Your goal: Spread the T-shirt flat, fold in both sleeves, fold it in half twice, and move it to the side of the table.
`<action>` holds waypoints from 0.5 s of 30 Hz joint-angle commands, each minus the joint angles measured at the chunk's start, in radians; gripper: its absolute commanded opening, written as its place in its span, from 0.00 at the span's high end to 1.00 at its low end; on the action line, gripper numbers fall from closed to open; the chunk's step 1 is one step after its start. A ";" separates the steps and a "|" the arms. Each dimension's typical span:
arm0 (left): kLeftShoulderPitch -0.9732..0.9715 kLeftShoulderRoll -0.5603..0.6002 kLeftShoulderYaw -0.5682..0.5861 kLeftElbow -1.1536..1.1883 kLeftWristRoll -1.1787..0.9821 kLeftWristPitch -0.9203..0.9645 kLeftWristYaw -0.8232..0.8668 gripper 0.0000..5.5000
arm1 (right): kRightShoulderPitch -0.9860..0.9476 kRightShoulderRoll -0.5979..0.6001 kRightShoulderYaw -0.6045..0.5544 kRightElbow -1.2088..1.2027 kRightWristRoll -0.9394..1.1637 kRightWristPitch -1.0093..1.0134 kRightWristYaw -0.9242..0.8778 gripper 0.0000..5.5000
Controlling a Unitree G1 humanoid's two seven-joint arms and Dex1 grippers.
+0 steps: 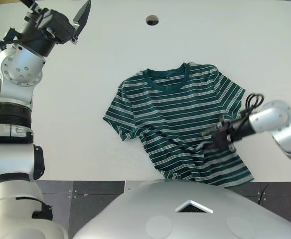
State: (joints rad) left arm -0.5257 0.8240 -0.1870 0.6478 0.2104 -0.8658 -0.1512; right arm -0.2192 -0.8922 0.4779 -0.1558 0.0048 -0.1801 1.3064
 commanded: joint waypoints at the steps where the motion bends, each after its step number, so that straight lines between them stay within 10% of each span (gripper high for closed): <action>1: 0.035 -0.008 0.038 -0.042 -0.006 0.028 -0.036 0.28 | -0.147 0.021 -0.112 0.040 0.070 0.011 -0.001 0.65; 8: 0.055 -0.024 0.078 -0.077 -0.008 0.051 -0.071 0.28 | -0.287 0.106 -0.116 0.209 0.068 0.005 0.010 0.65; 15: 0.072 -0.043 0.104 -0.084 -0.001 0.054 -0.085 0.28 | -0.399 0.335 -0.030 0.732 -0.264 -0.216 -0.395 0.65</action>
State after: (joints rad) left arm -0.4659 0.7866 -0.0973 0.5694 0.2089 -0.8158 -0.2228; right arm -0.5802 -0.5867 0.4207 0.4560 -0.1934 -0.3474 0.9796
